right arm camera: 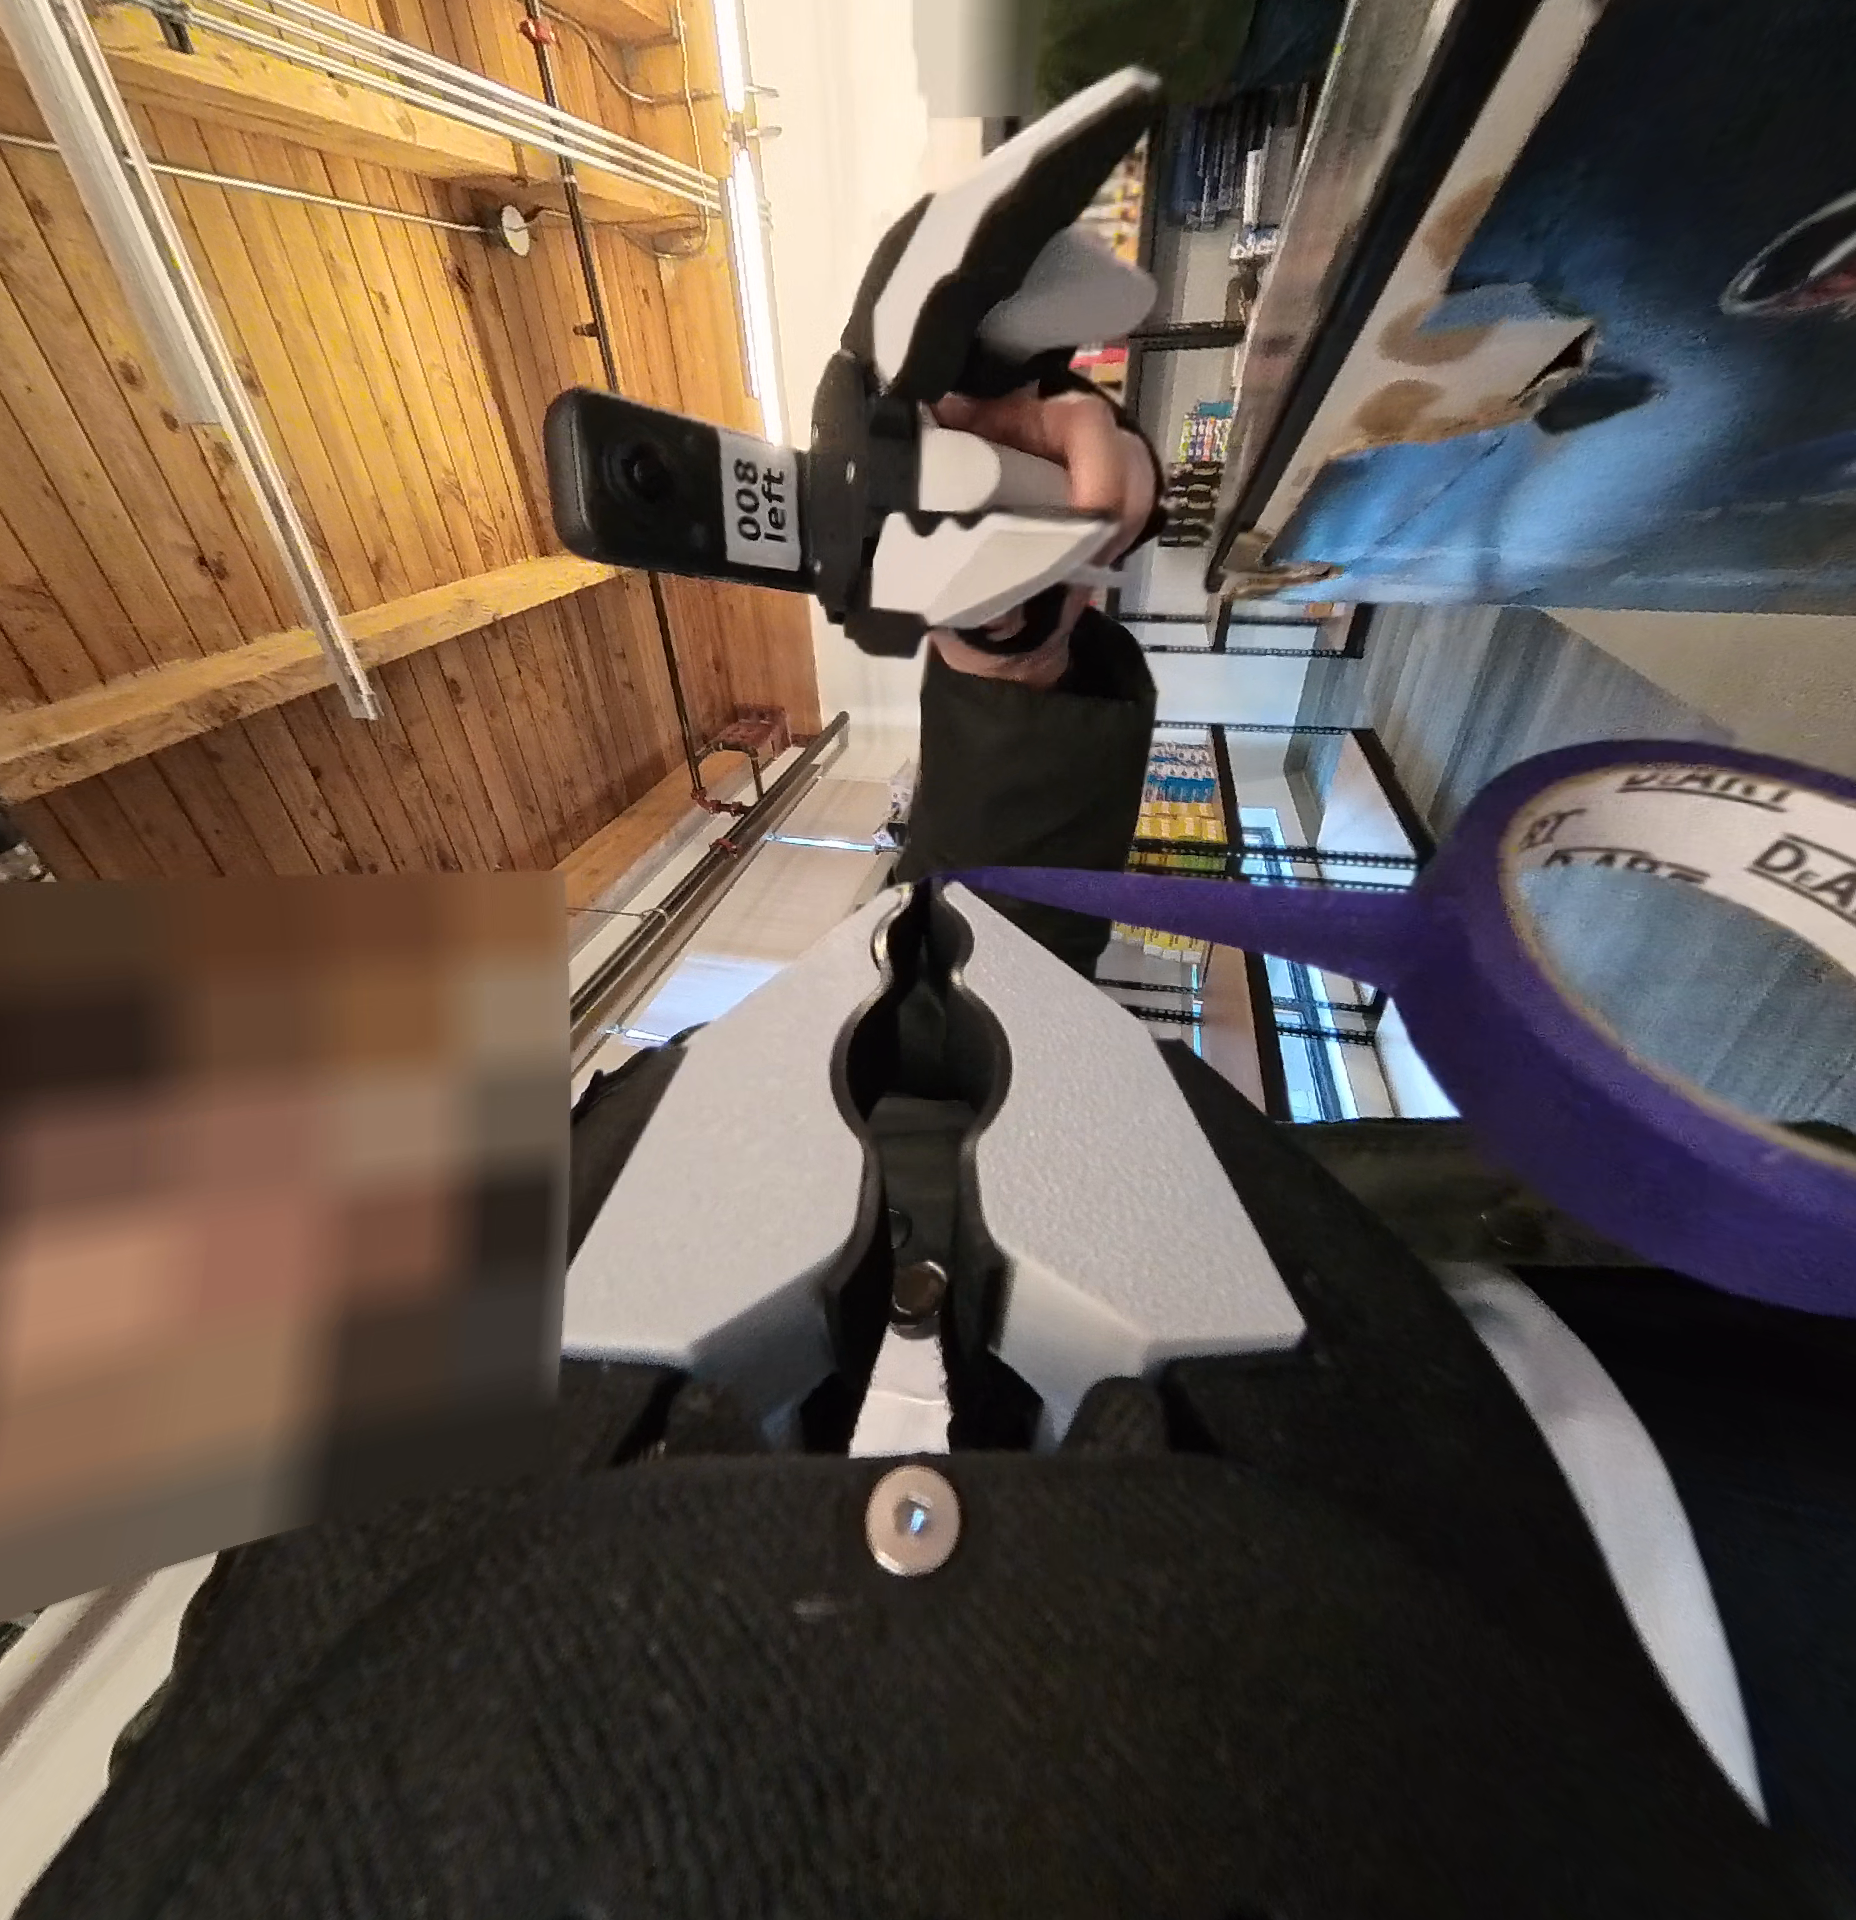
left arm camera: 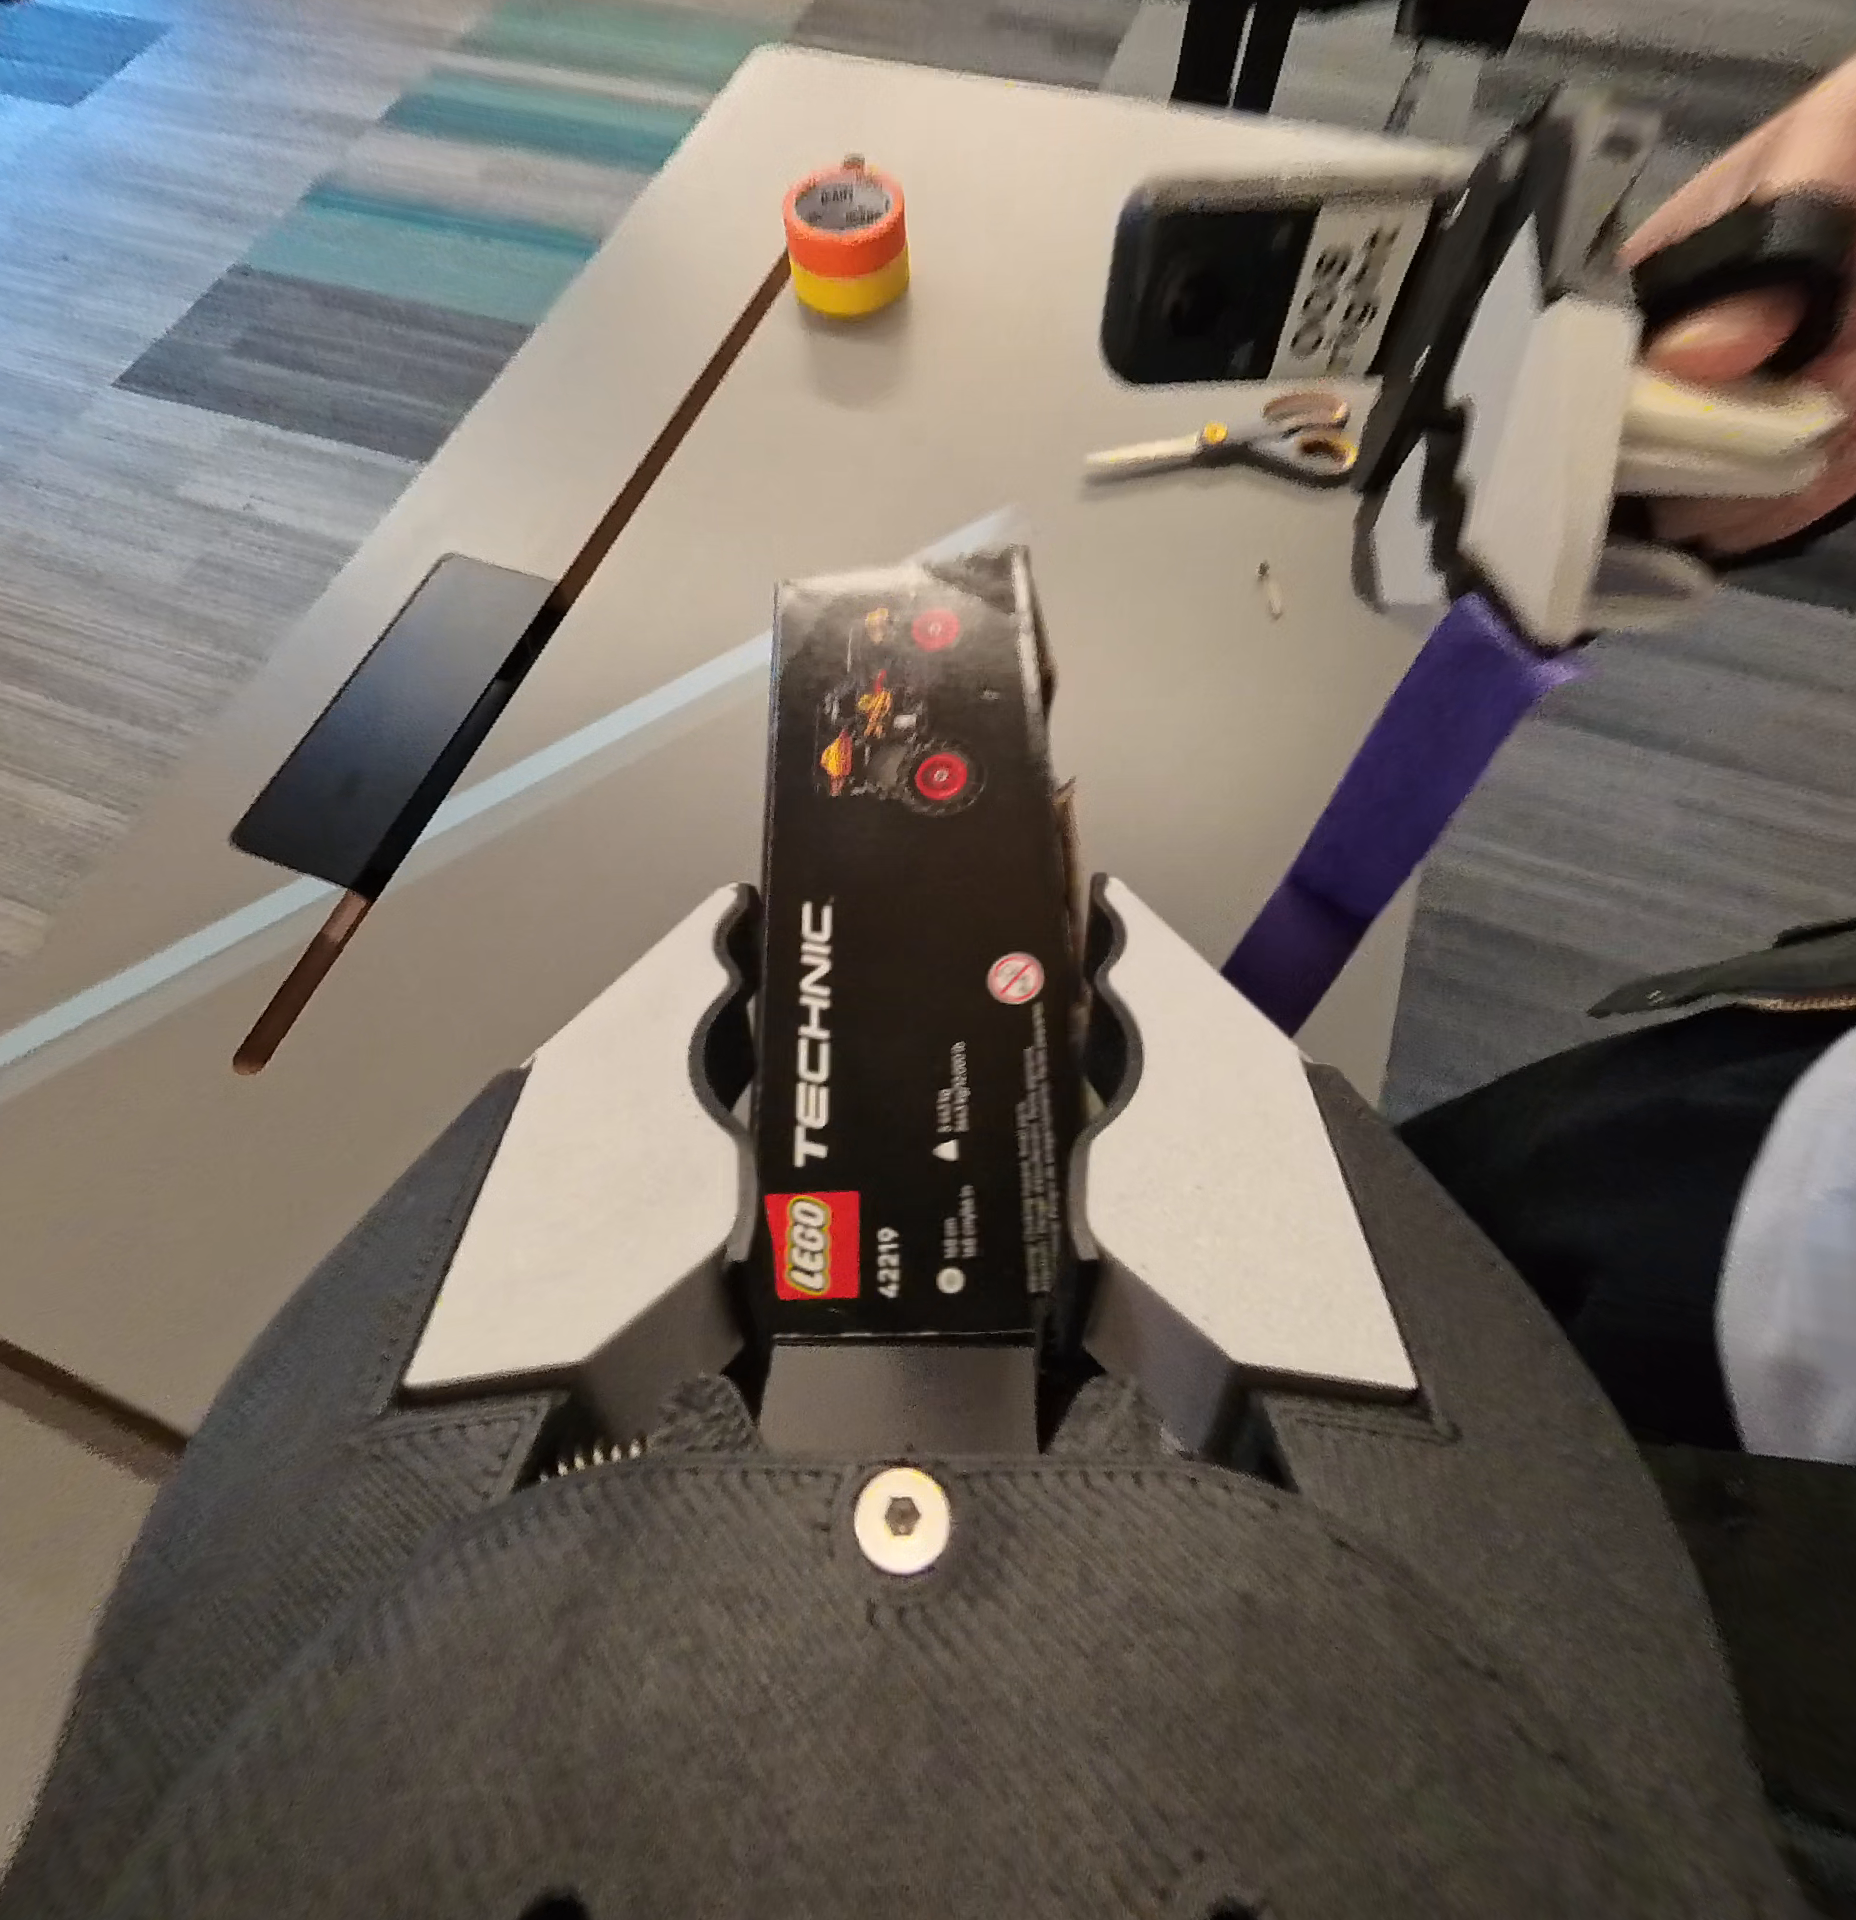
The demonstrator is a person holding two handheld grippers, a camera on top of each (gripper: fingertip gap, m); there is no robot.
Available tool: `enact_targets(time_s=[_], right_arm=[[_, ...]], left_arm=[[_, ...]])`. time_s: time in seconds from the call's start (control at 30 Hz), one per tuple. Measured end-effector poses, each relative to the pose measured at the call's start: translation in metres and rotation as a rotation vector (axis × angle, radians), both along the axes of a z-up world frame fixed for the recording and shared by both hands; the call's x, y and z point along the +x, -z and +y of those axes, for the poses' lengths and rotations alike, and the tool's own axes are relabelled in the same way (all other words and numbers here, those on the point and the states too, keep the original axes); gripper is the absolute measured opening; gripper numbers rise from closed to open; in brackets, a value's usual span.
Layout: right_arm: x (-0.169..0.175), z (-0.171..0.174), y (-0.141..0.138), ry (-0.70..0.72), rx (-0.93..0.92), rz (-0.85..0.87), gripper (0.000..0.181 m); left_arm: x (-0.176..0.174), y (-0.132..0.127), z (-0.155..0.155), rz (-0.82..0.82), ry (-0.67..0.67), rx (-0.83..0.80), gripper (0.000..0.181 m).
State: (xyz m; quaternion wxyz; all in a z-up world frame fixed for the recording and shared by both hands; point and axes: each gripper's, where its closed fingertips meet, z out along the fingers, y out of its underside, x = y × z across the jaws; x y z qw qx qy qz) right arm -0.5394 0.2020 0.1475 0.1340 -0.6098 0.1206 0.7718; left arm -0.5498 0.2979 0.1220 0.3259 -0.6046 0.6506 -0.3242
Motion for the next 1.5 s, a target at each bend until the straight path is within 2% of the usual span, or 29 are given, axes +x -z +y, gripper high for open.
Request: enact_targets(time_s=[0.1, 0.17, 0.27, 0.33, 0.5, 0.6, 0.67, 0.77, 0.9, 0.97, 1.0, 1.1, 1.13, 1.2, 1.23, 1.33, 1.37, 1.43, 1.5], right_arm=[[-0.002, -0.003, -0.006, 0.009, 0.011, 0.014, 0.0], [-0.003, -0.004, -0.013, 0.017, 0.02, 0.03, 0.001], [-0.005, -0.006, -0.022, 0.029, 0.035, 0.037, 0.0], [-0.005, -0.007, -0.027, 0.041, 0.042, 0.038, 0.0], [-0.006, -0.011, -0.038, 0.057, 0.058, 0.031, 0.0], [-0.008, -0.015, -0.042, 0.056, 0.067, 0.014, 0.0], [-0.009, -0.016, -0.045, 0.063, 0.071, 0.008, 0.0], [-0.012, -0.019, -0.05, 0.063, 0.081, 0.005, 0.0], [-0.011, -0.02, -0.055, 0.075, 0.129, -0.013, 0.0], [-0.012, -0.024, -0.058, 0.07, 0.205, -0.077, 0.001], [-0.013, -0.027, -0.057, 0.061, 0.254, -0.142, 0.01], [-0.011, -0.034, -0.059, 0.036, 0.42, -0.315, 0.015], [-0.008, -0.035, -0.056, 0.02, 0.455, -0.391, 0.021], [0.0, -0.033, -0.053, 0.023, 0.505, -0.511, 0.056], [0.004, -0.032, -0.06, 0.047, 0.538, -0.517, 0.059], [0.015, -0.035, -0.077, 0.1, 0.684, -0.52, 0.052], [0.019, -0.034, -0.075, 0.137, 0.78, -0.604, 0.052], [0.031, -0.023, -0.072, 0.305, 1.043, -0.884, 0.051], [0.029, -0.025, -0.088, 0.465, 1.315, -1.094, 0.046]], left_arm=[[-0.001, -0.036, -0.032, -0.119, 0.081, -0.024, 0.052], [-0.003, -0.054, -0.06, -0.162, 0.143, 0.015, 0.04], [0.001, -0.062, -0.088, -0.158, 0.158, 0.093, 0.033], [0.006, -0.066, -0.103, -0.153, 0.144, 0.076, 0.034], [0.011, -0.059, -0.112, -0.082, 0.054, 0.137, 0.039], [0.013, -0.057, -0.113, -0.07, -0.004, 0.185, 0.031], [0.015, -0.058, -0.115, -0.092, -0.03, 0.189, 0.019], [0.016, -0.048, -0.117, -0.079, -0.052, 0.132, 0.003], [0.017, -0.055, -0.121, -0.15, -0.05, 0.005, 0.0], [0.016, -0.059, -0.123, -0.162, -0.038, -0.039, 0.0], [0.016, -0.063, -0.125, -0.176, -0.027, -0.078, 0.0], [0.016, -0.069, -0.133, -0.18, 0.008, -0.178, 0.0], [0.016, -0.07, -0.136, -0.18, 0.017, -0.19, 0.0], [0.015, -0.07, -0.132, -0.17, -0.004, -0.169, 0.0], [0.014, -0.07, -0.129, -0.169, -0.012, -0.153, 0.0], [0.012, -0.08, -0.131, -0.198, -0.001, -0.254, 0.0], [0.011, -0.084, -0.134, -0.213, 0.008, -0.316, 0.0], [0.01, -0.092, -0.135, -0.233, 0.014, -0.447, 0.0], [0.009, -0.101, -0.138, -0.251, 0.035, -0.566, 0.0]])
